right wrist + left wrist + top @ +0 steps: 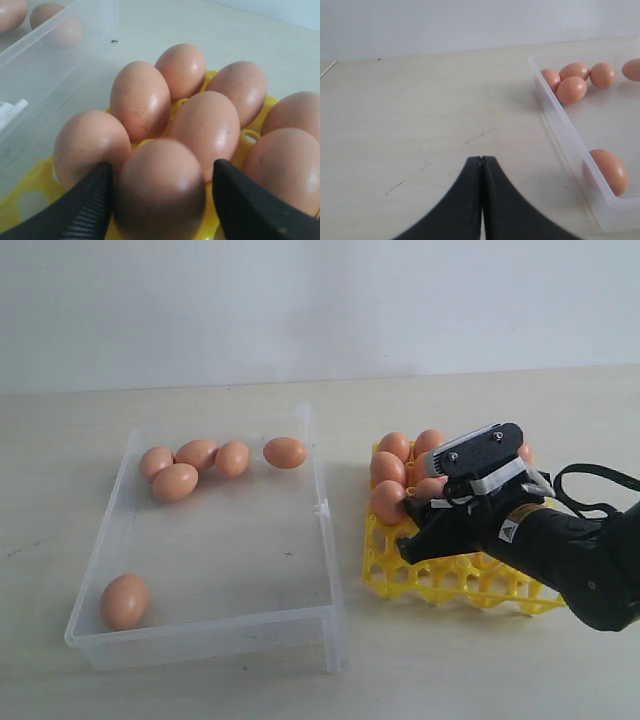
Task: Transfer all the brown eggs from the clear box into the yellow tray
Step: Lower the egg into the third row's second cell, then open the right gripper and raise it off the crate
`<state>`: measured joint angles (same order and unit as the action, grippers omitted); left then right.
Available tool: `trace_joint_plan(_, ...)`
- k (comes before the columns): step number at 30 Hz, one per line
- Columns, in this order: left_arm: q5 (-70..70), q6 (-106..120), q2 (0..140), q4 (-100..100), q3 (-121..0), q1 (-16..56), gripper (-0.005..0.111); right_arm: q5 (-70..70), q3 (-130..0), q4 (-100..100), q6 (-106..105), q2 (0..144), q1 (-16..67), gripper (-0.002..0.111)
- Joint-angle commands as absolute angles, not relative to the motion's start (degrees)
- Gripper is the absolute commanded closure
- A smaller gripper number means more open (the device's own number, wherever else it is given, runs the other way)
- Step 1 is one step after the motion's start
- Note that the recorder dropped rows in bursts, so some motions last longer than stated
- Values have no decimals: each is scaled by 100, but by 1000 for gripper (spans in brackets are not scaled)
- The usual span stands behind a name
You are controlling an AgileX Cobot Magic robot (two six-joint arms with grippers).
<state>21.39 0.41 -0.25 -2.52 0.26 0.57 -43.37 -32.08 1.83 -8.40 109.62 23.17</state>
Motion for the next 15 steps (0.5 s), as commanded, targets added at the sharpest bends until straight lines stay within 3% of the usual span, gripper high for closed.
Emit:
trace_joint_plan(1, 2112, 59, 0, -269, 0, 41, 107, -4209, -3238, 287, -1145, 10992, 2289, 42)
trace_joint_plan(9, 2112, 59, 0, -269, 0, 41, 107, -3298, -3238, 812, -2583, 9749, 2289, 47)
trace_joint_plan(11, 2112, 59, 0, -269, 0, 41, 107, -2848, -3329, 858, -2917, 9131, 2289, 57)
trace_joint_plan(15, 2112, 59, 0, -269, 0, 41, 107, -658, -4323, 858, -2911, 8102, 2338, 96)
